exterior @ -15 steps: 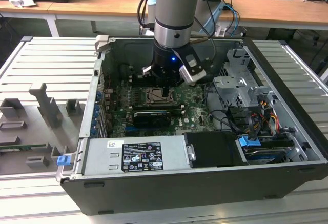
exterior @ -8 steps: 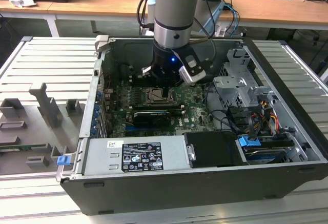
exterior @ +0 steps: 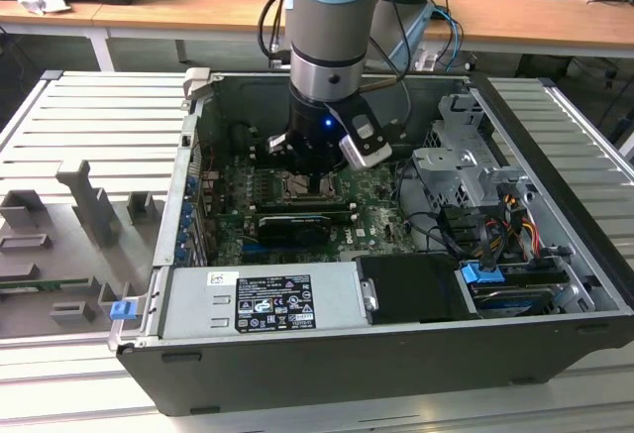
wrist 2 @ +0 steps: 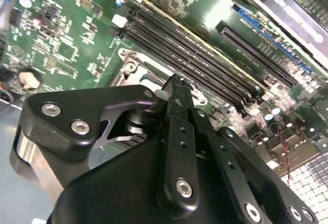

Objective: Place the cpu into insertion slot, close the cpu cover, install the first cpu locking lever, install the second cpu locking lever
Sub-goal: 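Install the second cpu locking lever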

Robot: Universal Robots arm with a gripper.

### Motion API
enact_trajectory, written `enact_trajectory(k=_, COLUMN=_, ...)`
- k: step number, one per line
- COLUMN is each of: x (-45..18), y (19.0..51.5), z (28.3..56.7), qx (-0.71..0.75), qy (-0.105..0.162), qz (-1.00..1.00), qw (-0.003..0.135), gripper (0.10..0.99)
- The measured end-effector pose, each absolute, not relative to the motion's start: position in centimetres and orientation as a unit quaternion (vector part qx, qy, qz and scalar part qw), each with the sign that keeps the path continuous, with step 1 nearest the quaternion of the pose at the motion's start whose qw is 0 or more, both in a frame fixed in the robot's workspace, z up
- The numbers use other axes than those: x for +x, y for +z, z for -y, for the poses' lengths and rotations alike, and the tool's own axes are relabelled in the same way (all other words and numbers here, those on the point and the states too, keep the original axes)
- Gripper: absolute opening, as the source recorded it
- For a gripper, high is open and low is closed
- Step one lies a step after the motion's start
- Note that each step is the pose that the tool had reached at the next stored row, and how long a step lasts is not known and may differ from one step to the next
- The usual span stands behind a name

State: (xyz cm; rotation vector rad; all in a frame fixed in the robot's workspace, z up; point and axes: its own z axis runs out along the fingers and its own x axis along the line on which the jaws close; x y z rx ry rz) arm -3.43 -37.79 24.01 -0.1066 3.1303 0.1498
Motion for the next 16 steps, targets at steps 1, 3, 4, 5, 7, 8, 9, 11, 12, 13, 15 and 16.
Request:
enact_trajectory(k=1, x=-3.55, y=23.97, z=37.82, qx=-0.035, qy=0.048, qz=-0.998, qw=0.003, gripper=0.106)
enact_trajectory(k=3, x=-4.05, y=23.84, z=37.85, qx=-0.036, qy=0.049, qz=-0.998, qw=0.003, gripper=0.106)
enact_trajectory(k=4, x=-4.13, y=23.80, z=37.85, qx=-0.036, qy=0.049, qz=-0.998, qw=0.003, gripper=0.106)
enact_trajectory(k=5, x=-4.16, y=23.77, z=37.85, qx=-0.036, qy=0.049, qz=-0.998, qw=0.003, gripper=0.106)
enact_trajectory(k=7, x=-4.18, y=23.71, z=37.85, qx=-0.037, qy=0.049, qz=-0.998, qw=0.003, gripper=0.106)
enact_trajectory(k=8, x=-4.18, y=23.70, z=37.85, qx=-0.036, qy=0.049, qz=-0.998, qw=0.003, gripper=0.106)
enact_trajectory(k=9, x=-4.18, y=23.68, z=37.85, qx=-0.036, qy=0.049, qz=-0.998, qw=0.003, gripper=0.106)
enact_trajectory(k=11, x=-4.18, y=23.63, z=37.84, qx=-0.036, qy=0.049, qz=-0.998, qw=0.003, gripper=0.106)
enact_trajectory(k=12, x=-4.19, y=23.60, z=37.85, qx=-0.037, qy=0.049, qz=-0.998, qw=0.003, gripper=0.106)
enact_trajectory(k=13, x=-4.19, y=23.58, z=37.85, qx=-0.036, qy=0.049, qz=-0.998, qw=0.003, gripper=0.106)
enact_trajectory(k=15, x=-4.20, y=23.50, z=37.85, qx=-0.036, qy=0.049, qz=-0.998, qw=0.003, gripper=0.106)
enact_trajectory(k=16, x=-4.21, y=23.45, z=37.85, qx=-0.036, qy=0.049, qz=-0.998, qw=0.003, gripper=0.106)
